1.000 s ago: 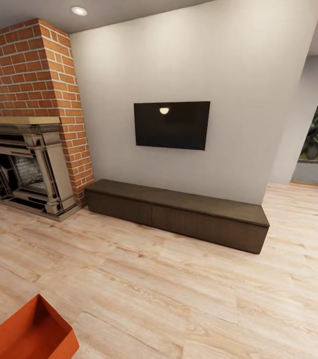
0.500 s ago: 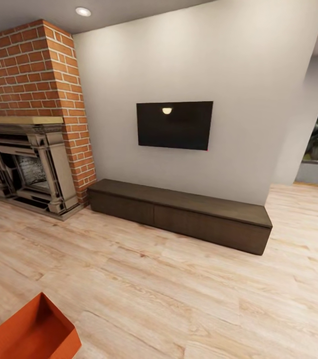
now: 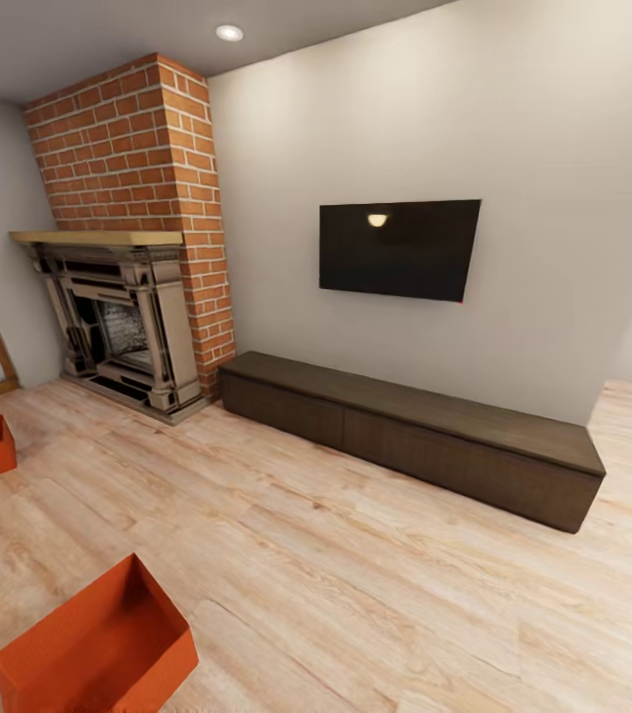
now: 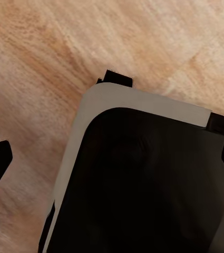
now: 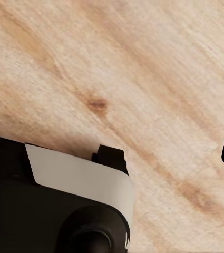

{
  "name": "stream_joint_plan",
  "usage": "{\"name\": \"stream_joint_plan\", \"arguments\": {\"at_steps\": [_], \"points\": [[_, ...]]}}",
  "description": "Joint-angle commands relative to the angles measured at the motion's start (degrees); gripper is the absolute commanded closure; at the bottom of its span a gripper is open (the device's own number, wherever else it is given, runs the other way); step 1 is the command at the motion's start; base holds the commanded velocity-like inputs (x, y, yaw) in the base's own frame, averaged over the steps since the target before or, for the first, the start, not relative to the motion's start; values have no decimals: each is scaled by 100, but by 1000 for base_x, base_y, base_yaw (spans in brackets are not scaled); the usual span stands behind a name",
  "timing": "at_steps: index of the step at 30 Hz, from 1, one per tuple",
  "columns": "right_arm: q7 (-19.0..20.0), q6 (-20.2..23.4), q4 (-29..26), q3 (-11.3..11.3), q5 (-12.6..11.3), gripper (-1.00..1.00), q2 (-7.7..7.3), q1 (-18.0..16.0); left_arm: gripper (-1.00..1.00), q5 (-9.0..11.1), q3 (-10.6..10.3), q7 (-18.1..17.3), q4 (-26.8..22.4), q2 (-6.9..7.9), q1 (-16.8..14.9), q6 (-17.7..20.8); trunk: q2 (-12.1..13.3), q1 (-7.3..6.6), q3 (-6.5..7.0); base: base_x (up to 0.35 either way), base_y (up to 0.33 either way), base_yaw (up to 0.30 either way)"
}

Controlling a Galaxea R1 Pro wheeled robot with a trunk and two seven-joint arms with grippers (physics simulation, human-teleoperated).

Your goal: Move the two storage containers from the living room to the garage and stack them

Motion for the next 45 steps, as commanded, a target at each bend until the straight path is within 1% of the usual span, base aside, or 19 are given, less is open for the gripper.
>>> {"name": "stream_joint_plan", "arguments": {"at_steps": [1,25,31,45], "points": [[-3,-21,9,49,-46,-100,3,-2,-100,37,1,-20,-5,0,-1,12,-3,0,-5,0,0,300],[-3,-21,9,56,-46,-100,3,-2,-100,37,1,-12,-5,0,-1,1,-3,0,-5,0,0,300],[-3,-21,9,56,-46,-100,3,-1,-100,37,-14,-15,-5,-29,-1,1,-3,0,-5,0,0,300],[-3,-15,9,56,-44,-100,3,-4,-100,37,-17,-16,-5,-35,-1,1,-3,0,-5,0,0,300]]}}
